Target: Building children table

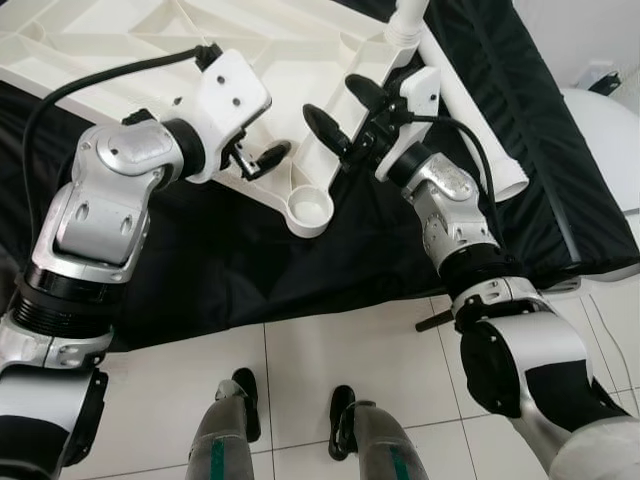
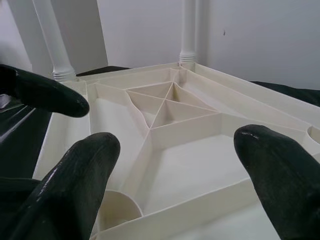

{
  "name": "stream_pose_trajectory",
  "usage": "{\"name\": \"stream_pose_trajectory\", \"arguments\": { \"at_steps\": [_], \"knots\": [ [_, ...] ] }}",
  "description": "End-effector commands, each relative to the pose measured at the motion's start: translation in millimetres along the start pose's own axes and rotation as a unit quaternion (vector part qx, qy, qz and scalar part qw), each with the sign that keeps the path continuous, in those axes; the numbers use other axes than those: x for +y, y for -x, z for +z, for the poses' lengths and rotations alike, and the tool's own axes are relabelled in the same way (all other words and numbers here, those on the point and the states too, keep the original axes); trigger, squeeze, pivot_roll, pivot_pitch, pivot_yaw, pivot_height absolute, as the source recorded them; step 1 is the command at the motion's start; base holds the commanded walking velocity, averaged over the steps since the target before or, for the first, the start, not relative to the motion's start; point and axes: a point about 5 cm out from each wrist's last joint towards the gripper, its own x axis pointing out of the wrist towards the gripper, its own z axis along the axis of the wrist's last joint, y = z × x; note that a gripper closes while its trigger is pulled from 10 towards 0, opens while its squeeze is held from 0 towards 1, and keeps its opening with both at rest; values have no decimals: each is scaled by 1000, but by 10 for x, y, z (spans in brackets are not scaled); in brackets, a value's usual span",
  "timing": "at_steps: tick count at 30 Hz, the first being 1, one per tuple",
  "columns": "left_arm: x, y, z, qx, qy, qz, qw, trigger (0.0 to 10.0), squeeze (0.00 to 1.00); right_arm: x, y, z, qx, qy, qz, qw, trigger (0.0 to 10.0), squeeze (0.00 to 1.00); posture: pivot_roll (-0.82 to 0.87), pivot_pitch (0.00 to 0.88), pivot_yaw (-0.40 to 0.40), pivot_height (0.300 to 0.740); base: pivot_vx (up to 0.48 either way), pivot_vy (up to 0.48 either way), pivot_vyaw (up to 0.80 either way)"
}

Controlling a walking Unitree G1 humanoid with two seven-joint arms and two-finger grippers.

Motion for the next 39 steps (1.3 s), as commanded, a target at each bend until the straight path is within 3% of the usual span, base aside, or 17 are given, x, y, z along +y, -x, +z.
{"name": "stream_pose_trajectory", "arguments": {
  "at_steps": [1,9,18,22,26,29,33,37,39],
  "knots": [
    [9,-37,-30,0,-11,14,1000,10000,0,3,36,-46,7,-4,-1,1000,10000,0,44,280,-63,740,0,0,0],
    [-34,-135,-210,19,-21,16,999,10000,0,-37,62,-1,-2,4,-12,1000,10000,0,35,283,-54,740,0,0,0],
    [-156,-126,-395,29,-48,-72,996,10000,0,-190,206,59,-5,23,-37,999,10000,0,33,283,-42,740,0,0,0],
    [-153,-109,-393,20,-51,-85,995,10000,0,-240,248,82,-8,28,-49,998,10000,0,33,283,-40,740,0,0,0],
    [-44,-48,-310,-15,-31,-90,995,10000,0,-381,352,145,-20,38,-106,993,10000,0,34,278,-38,740,0,0,0],
    [-38,-37,-302,-21,-33,-93,995,10000,0,-396,368,153,-22,40,-113,993,10000,0,35,277,-38,740,0,0,0],
    [-35,12,-284,-60,29,-93,993,10000,0,-521,551,156,-22,69,-189,979,10000,0,32,273,-39,740,0,0,0],
    [-62,52,-276,-78,50,-100,991,10000,0,-527,634,151,-22,79,-202,976,10000,0,26,270,-38,740,0,0,0],
    [-152,113,-246,-99,59,-127,985,10000,0,-548,731,197,-29,95,-229,968,10000,0,26,265,-38,740,0,0,0]
  ]
}}
